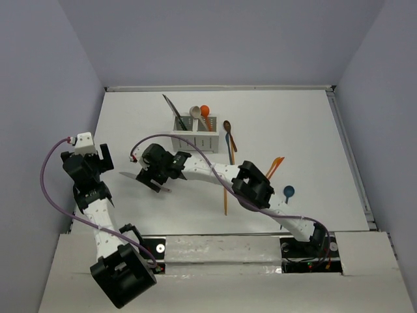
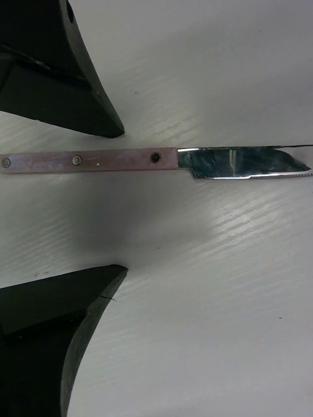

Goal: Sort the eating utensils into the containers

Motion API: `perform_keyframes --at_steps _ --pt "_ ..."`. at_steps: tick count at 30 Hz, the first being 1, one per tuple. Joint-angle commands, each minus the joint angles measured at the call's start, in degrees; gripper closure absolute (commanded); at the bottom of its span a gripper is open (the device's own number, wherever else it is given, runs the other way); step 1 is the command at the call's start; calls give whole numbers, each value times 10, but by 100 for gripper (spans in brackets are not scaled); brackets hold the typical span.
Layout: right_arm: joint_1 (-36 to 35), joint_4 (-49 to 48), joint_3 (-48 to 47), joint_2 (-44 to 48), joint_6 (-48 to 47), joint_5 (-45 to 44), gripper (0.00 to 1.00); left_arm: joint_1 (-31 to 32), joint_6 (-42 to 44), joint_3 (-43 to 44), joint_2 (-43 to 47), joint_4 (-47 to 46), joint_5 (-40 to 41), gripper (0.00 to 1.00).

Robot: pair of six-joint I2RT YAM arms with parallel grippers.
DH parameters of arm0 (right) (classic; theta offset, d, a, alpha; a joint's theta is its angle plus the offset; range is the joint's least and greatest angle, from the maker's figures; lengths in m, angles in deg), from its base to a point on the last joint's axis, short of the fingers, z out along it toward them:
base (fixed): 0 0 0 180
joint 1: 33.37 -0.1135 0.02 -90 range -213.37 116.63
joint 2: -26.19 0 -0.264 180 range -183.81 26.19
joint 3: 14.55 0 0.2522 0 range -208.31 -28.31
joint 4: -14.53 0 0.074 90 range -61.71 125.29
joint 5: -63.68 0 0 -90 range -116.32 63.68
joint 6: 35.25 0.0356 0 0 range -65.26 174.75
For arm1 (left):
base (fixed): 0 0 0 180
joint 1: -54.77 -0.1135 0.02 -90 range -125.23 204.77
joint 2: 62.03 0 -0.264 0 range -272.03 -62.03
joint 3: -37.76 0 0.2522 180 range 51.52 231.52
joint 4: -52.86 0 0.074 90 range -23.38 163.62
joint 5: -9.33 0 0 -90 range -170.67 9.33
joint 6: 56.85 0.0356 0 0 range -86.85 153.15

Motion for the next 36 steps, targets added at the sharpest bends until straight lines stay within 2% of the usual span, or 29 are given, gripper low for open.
perform_keyframes --at_steps 1,3,6,7,10,11,13,18,21,24,25,28,32,36 --pt "-26 62 -48 -41 -22 -65 18 -2 -1 -4 4 -25 -20 1" --pt "-26 73 -73 -52 -24 -64 21 -3 0 -5 6 -26 -23 1" --pt "-31 80 -85 -70 -34 -55 36 -3 -5 -4 5 -37 -25 1" --pt "-31 88 -94 -82 -41 -53 51 -3 -7 -3 4 -39 -25 1" --pt "-31 102 -103 -99 -52 -63 73 -3 -8 -2 -2 -43 -22 1" --pt "-31 108 -103 -102 -60 -68 85 -2 -7 -4 -3 -43 -20 1" --pt "-31 113 -105 -112 -65 -79 100 -3 -3 -10 -3 -47 -17 1" --pt "-31 101 -123 -109 -59 -80 100 -2 -4 -10 4 -48 -29 1" --pt "-31 44 -105 -75 -36 -78 100 -2 -7 -5 -2 -46 -29 1" --pt "-25 -63 -55 -10 -13 -56 100 -4 -13 6 -25 -42 -32 2" --pt "-10 -110 -47 15 -7 -53 100 -7 -16 23 -35 -37 -36 2" --pt "13 -172 -39 40 23 -44 100 -8 -21 55 -74 -10 -56 4" --pt "42 -236 -29 65 23 -48 100 -7 -31 154 -103 33 -80 5" --pt "59 -264 -17 93 15 -65 100 -8 -22 191 -118 86 -123 6"
